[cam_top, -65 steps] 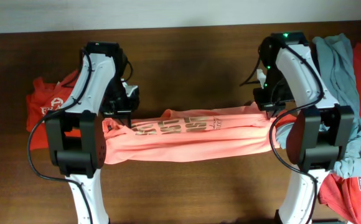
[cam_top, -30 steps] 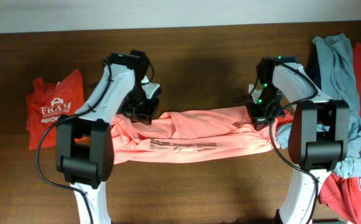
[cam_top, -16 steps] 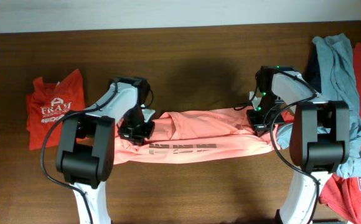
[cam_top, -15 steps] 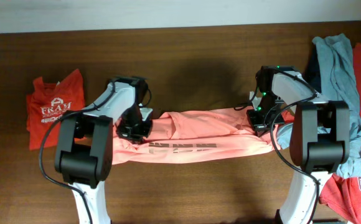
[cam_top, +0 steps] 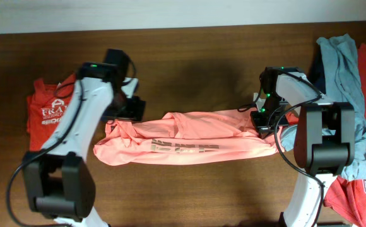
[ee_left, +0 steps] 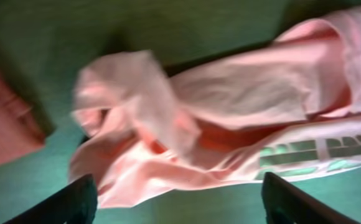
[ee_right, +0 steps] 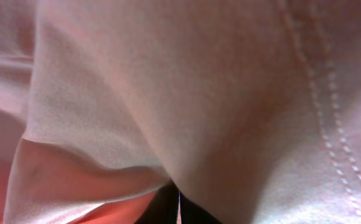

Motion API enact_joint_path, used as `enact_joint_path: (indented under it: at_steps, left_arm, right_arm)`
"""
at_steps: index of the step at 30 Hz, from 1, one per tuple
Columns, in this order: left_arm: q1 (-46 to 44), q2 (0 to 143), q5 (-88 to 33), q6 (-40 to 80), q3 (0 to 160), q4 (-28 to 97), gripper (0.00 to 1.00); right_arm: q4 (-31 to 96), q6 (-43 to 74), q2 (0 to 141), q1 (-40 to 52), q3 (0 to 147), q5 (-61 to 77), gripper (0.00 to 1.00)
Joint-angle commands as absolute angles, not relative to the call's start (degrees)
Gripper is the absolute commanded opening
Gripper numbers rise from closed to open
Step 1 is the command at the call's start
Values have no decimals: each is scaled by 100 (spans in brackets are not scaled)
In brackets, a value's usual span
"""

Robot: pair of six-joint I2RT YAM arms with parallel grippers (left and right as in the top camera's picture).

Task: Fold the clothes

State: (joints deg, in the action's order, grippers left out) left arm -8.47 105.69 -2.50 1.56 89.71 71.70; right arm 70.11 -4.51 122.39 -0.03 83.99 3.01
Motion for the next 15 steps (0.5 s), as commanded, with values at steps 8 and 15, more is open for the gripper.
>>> enact_joint_path:
  at_steps: [8, 15]
  left_arm:
    - [486, 10634, -1885, -945, 8254, 6899, 99]
    - [517, 10980, -1890, -954, 7787, 6639, 99]
  right_arm:
    - [6958, -401, 12261, -82, 8243, 128, 9]
    - [6976, -403, 12261, -82, 8243, 193, 9]
